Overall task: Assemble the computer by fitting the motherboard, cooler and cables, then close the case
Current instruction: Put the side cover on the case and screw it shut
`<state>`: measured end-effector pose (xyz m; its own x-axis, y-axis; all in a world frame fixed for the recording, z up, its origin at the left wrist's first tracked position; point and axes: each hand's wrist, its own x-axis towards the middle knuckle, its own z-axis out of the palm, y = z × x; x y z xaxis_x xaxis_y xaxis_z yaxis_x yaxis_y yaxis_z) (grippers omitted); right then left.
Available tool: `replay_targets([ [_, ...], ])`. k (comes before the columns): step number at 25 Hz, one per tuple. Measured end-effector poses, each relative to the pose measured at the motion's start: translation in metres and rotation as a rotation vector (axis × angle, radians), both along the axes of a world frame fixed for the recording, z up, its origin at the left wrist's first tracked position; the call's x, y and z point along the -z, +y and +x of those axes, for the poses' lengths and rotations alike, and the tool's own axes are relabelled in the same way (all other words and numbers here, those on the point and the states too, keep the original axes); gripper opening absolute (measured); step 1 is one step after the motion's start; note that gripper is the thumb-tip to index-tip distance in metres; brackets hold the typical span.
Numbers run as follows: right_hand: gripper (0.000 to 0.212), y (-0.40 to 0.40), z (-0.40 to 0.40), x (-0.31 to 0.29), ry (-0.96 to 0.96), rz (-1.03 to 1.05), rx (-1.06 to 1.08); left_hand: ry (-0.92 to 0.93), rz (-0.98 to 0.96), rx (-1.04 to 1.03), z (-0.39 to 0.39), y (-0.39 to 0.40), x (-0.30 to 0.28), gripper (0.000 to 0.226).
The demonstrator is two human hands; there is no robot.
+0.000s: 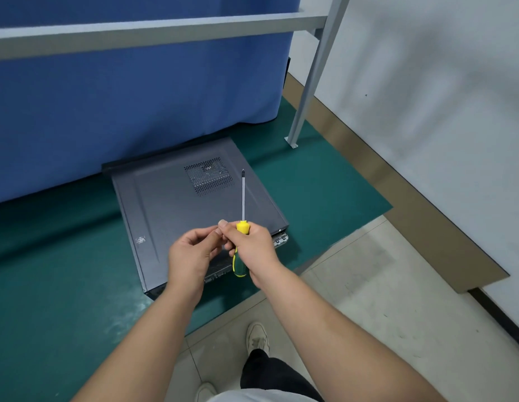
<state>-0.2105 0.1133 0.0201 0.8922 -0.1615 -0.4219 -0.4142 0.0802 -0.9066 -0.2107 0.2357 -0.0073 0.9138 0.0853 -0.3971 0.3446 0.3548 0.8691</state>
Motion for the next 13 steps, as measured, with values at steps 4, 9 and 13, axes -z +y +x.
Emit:
replay_targets([
  [4,0.027,-0.004,0.002,-0.002,-0.025,-0.079,-0.041,0.058,0.030,-0.094,0.003,-0.012,-0.005,0.008],
  [9,0.034,-0.008,0.012,-0.004,-0.038,-0.081,-0.116,0.136,-0.051,-0.142,0.011,-0.015,-0.009,0.008],
  [13,0.050,-0.023,0.017,-0.004,0.073,-0.141,-0.157,0.169,-0.272,-0.171,0.016,-0.008,-0.014,0.006],
])
